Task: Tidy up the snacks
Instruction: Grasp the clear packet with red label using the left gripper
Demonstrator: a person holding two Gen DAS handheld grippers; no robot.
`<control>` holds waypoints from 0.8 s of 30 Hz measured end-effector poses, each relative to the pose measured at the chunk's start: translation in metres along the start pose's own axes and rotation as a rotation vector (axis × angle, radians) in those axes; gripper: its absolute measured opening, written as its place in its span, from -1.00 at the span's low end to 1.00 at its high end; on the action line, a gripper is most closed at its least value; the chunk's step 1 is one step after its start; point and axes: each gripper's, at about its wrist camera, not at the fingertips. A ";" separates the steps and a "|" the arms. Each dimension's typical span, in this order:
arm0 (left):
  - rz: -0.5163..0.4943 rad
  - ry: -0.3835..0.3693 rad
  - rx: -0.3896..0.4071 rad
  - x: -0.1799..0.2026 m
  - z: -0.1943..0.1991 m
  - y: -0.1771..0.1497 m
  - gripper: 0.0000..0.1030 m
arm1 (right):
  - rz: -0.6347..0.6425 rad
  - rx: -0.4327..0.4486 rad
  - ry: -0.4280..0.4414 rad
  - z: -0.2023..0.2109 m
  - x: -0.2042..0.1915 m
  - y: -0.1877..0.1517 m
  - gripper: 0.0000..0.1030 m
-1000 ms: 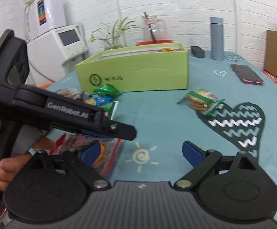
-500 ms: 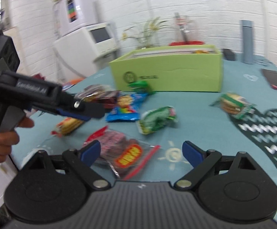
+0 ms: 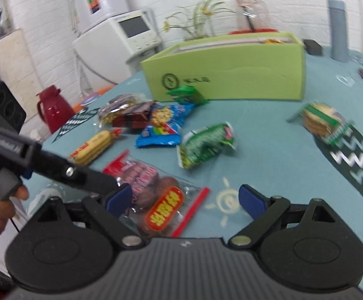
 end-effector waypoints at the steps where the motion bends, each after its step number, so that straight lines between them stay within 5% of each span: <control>1: -0.012 0.000 -0.006 0.003 -0.007 0.005 -0.12 | -0.015 0.008 0.011 0.005 0.002 -0.005 0.80; 8: -0.187 0.026 -0.085 0.041 -0.067 0.032 -0.38 | -0.019 0.031 -0.084 0.031 -0.001 -0.016 0.80; 11: -0.238 0.036 -0.103 0.053 -0.076 0.041 -0.37 | -0.049 0.045 -0.117 0.039 0.006 -0.021 0.80; 13: -0.264 0.048 -0.060 0.057 -0.064 0.042 -0.18 | -0.033 0.051 -0.123 0.043 0.004 -0.022 0.80; 18: -0.205 0.118 0.031 0.044 -0.017 0.025 0.00 | 0.041 0.041 -0.077 0.037 -0.014 -0.022 0.80; 24: -0.112 0.070 -0.008 0.033 -0.013 0.002 0.07 | 0.133 0.024 -0.067 0.012 -0.041 -0.021 0.80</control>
Point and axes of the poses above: each gripper's, at about its wrist camera, not at the fingertips, and z roughly against the way its jaws point, x to its right, y to its top, and after that the axes turned 7 degrees about -y, right-handed
